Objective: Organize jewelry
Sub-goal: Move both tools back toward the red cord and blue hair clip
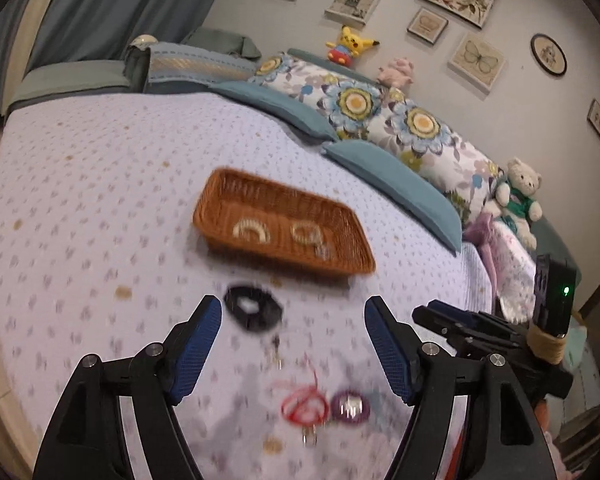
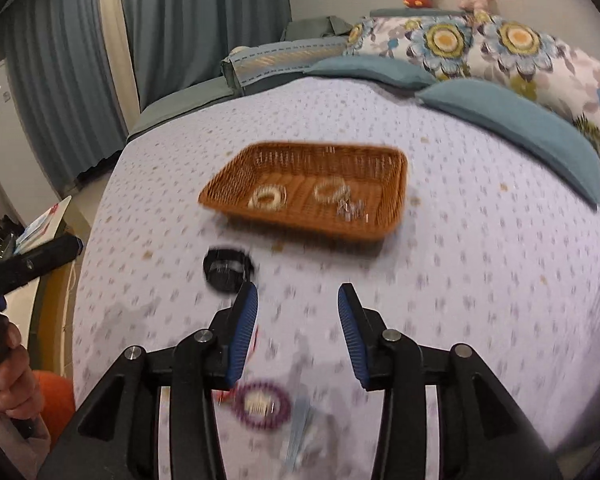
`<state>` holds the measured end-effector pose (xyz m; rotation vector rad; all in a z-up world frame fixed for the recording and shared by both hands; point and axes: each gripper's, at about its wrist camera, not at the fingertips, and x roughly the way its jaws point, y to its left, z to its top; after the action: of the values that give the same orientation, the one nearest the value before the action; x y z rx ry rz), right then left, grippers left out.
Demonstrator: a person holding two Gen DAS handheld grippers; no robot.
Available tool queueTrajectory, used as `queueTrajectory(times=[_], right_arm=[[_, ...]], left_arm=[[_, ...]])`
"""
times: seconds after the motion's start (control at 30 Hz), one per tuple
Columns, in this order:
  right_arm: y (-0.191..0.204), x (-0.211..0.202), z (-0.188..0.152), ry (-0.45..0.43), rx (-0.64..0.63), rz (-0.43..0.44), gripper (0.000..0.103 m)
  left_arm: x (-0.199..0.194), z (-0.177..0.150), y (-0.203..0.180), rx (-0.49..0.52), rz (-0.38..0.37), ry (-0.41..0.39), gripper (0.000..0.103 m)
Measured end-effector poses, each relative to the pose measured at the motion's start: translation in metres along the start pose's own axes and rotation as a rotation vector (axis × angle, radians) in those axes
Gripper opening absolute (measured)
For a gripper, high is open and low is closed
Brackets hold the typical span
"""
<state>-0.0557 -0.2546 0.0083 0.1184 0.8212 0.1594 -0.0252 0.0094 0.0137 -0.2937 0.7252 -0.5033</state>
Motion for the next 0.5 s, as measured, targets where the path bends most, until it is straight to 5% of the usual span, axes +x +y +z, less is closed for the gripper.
queueTrajectory(times=[0.4,0.5], right_arm=[[-0.018,0.005,-0.086,0.091,0.062,-0.009,0.044],[-0.025,0.015,-0.100,0.143,0.103,0.025,0.045]], left_arm=[[0.021,-0.070,-0.004,0.020,-0.012,0.115,0.075],[0.036,-0.079,0.004,0.001,0.001,0.162,0.060]])
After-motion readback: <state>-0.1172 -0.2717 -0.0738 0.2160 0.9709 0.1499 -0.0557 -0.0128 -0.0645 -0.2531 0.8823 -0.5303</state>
